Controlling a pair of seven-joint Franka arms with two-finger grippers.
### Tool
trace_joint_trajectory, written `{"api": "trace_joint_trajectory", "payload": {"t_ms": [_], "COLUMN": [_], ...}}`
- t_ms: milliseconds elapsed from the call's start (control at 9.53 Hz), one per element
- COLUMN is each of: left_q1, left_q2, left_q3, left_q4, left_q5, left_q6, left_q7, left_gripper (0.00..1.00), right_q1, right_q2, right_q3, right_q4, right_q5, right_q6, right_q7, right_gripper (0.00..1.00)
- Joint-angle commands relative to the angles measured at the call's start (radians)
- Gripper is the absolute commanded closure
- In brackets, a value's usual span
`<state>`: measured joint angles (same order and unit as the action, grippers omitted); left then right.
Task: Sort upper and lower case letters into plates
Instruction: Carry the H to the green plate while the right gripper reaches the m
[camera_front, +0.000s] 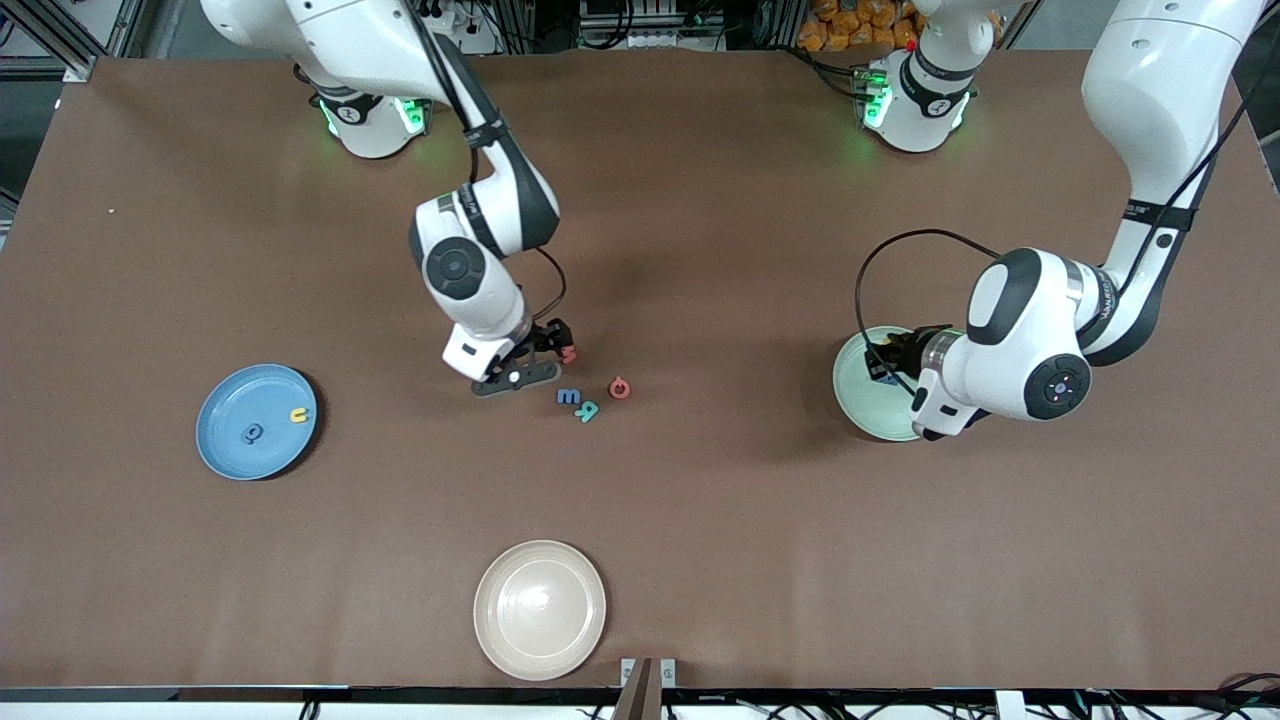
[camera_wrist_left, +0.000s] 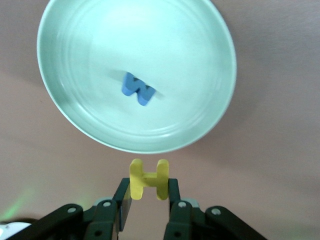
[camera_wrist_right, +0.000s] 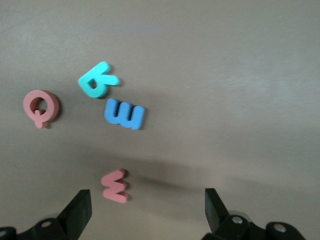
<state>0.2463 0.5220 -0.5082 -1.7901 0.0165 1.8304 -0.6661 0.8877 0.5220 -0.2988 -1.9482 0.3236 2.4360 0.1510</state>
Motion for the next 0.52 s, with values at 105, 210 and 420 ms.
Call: {"api": "trace_joint_trajectory", "payload": {"t_ms": [105,210,420], "left_q1": [0.049,0.072,0.088], "left_q2": [-0.086,-0.082,-0.048], "left_q3": [-0.021,-0.021,-0.018], "left_q4": [-0.167,-0.178,-0.183], "left_q5": [0.052,0.051,0.098], "left_q6": [0.174,0.229,0.317], "left_q7": [0.093,0.173,0.246], "left_gripper": [0.65,0.65,0.65], "right_q1": [0.040,0.053,0.060], "right_q2": [0.084,0.105,0.110], "right_q3": [-0.013,-0.013,-0.011], "right_q4": [0.031,0.040,0.041], "right_q5": [0.005,0.005,0.015], "right_q6": [0.038,0.038,0.035], "right_q7": [0.022,0.031,0.041], "right_gripper": [0.00,0.00,0.00]}}
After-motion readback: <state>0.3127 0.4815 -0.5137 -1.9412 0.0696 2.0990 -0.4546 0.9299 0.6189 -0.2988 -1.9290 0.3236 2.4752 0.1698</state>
